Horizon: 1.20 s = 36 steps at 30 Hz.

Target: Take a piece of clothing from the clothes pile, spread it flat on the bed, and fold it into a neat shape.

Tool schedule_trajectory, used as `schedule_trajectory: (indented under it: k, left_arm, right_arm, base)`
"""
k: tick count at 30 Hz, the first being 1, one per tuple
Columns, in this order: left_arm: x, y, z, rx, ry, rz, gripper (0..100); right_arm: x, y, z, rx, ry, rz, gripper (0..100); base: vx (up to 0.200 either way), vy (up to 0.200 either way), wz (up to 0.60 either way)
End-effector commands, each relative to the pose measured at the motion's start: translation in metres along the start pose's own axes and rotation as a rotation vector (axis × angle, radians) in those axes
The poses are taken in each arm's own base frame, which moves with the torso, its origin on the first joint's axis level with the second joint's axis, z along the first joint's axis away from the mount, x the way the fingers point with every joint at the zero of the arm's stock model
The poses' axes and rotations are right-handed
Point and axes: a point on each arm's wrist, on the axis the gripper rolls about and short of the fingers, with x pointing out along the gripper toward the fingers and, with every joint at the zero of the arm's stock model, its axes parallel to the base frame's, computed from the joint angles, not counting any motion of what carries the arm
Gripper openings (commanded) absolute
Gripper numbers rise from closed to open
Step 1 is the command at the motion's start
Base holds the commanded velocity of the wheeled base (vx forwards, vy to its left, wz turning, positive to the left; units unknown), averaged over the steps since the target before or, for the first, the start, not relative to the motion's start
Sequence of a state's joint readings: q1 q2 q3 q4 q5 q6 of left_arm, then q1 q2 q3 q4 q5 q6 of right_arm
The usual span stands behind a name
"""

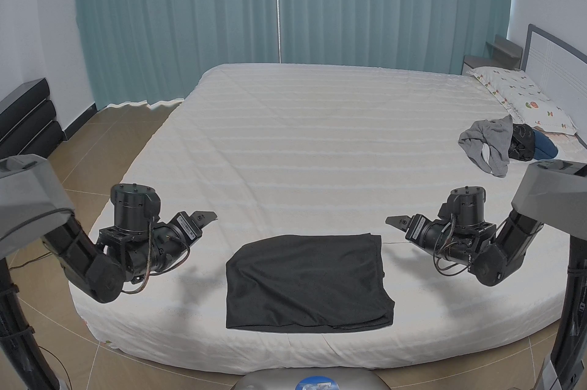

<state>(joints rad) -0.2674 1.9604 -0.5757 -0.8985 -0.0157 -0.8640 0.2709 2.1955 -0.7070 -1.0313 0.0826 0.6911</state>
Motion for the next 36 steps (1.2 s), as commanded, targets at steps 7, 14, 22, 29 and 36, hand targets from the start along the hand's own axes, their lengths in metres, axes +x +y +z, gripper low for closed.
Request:
schedule_trajectory:
  k: [7, 14, 22, 29, 36]
  left_arm:
    - [-0.108, -0.021, 0.025, 0.127, -0.285, -0.082, 100]
    - [-0.158, -0.019, 0.026, 0.254, -0.419, -0.099, 100]
    - [-0.207, -0.006, 0.021, 0.391, -0.559, -0.097, 100]
    - [-0.239, -0.001, 0.016, 0.440, -0.679, -0.045, 100]
    - [-0.279, 0.013, -0.002, 0.497, -0.700, -0.036, 100]
  right_arm:
    - [-0.131, 0.027, 0.029, -0.135, -0.196, 0.060, 100]
    - [-0.182, 0.028, 0.023, -0.233, -0.285, 0.056, 100]
    - [-0.232, 0.030, 0.019, -0.336, -0.409, 0.072, 100]
    - [-0.286, 0.029, 0.007, -0.390, -0.453, 0.081, 100]
    - [-0.329, 0.016, -0.014, -0.433, -0.490, 0.061, 100]
  base:
    - [0.000, 0.000, 0.00]
    - [0.000, 0.000, 0.00]
    - [0.000, 0.000, 0.00]
    - [0.000, 0.000, 0.00]
    - [0.000, 0.000, 0.00]
